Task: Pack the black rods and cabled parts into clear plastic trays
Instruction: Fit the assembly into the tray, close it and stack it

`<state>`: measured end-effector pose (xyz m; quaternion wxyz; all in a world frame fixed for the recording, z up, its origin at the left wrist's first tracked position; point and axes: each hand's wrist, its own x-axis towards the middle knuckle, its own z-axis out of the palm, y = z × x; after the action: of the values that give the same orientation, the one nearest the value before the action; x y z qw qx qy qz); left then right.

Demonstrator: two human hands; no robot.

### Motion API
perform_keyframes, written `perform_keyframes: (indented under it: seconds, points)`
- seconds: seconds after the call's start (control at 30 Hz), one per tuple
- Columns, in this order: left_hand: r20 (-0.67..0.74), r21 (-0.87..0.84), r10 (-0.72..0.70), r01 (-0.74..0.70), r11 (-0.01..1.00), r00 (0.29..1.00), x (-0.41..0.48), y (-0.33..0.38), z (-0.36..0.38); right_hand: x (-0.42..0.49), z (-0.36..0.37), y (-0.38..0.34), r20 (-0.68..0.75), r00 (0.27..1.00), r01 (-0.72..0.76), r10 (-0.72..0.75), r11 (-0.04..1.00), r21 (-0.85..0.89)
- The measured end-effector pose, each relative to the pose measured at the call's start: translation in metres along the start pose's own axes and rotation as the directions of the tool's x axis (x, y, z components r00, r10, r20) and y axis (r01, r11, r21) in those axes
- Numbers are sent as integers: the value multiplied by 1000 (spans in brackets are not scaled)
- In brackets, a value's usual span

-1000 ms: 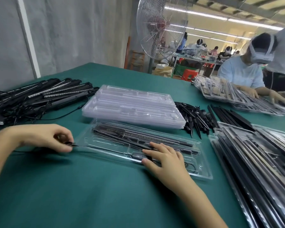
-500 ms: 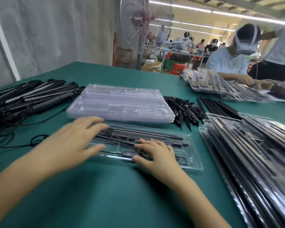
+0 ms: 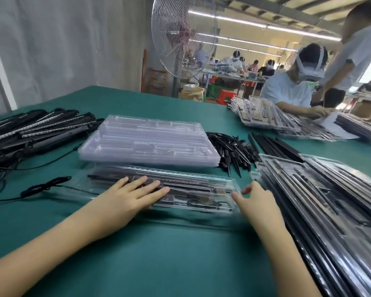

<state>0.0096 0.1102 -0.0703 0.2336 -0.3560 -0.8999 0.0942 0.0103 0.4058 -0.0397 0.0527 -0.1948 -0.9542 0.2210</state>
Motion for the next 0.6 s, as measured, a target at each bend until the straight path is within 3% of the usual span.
perform_keyframes:
  seconds: [0.07,0.1,0.17,0.2,0.27,0.37,0.43,0.47,0.53,0.6]
  points:
    - [-75,32,-7,9,999,997,-3,-9,-1,3,-6,1,82,996,-42,33,994,99]
    - [-96,36,2,2,999,995,-5,-13,-3,3,-9,0,177,983,-84,41,967,240]
    - [-143,53,32,-24,998,989,-11,-21,-1,-2,-8,-5,397,918,-225,-7,815,534]
    - [-141,71,46,-36,997,989,-15,-25,0,-5,-5,-9,442,895,-280,-51,708,648]
    - [-119,89,40,-30,996,992,-22,-28,3,-9,5,-16,448,888,-327,-100,548,770]
    - [-129,117,15,0,993,992,-27,-26,-3,-12,16,-23,449,889,-372,-91,430,823]
    - [-210,134,-42,71,988,977,-24,-14,-14,-12,20,-23,438,896,-388,-68,360,849]
    - [-272,84,-87,114,990,958,-24,-2,-19,-12,22,-24,432,900,-392,-55,332,858]
    - [-339,-223,-208,137,965,918,-24,30,-32,-12,23,-26,415,909,-387,-39,291,875]
    - [-271,-615,-364,131,778,891,-20,66,-44,-13,23,-29,393,919,-373,-36,245,895]
